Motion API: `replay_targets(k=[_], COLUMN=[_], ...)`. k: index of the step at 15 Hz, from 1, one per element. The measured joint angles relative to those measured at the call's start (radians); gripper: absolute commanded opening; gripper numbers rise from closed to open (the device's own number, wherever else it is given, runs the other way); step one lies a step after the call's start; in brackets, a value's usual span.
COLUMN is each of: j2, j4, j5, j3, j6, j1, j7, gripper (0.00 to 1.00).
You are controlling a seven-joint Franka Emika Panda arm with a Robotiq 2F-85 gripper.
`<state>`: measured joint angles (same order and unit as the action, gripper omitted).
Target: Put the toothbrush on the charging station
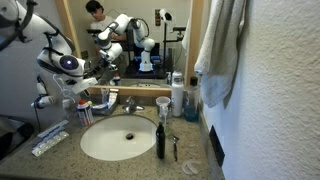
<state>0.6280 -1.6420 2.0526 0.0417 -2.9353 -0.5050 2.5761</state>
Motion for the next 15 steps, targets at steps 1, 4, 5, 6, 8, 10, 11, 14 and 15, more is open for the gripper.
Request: replay_targets(k=[1,4,5,6,8,10,11,14,15], j2=[0.001,0.009,0.010,0.011,0.011,0.012,0.013,0.022,0.024], j4=[0.000,-0.003,-0.002,-0.002,-0.002,-0.002,-0.003,-0.003,-0.003], j5=[-0.001,-0.002,-0.003,-0.003,-0.004,-0.004,-0.004,-0.004,-0.006], j3=[0.001,0.005,0.006,0.007,0.009,0.012,0.015,0.024,0.026], j6=[-0.011,-0.034,-0.036,-0.036,-0.037,-0.037,-0.037,-0.038,-0.040], j1=[-0.003,-0.013,-0.016,-0.019,-0.022,-0.025,-0.027,-0.029,-0.030], j7=[-0.012,-0.046,-0.055,-0.067,-0.075,-0.091,-0.098,-0.121,-0.130], gripper=[0.09,0.08,0.08,0.08,0.07,0.07,0.07,0.07,0.07])
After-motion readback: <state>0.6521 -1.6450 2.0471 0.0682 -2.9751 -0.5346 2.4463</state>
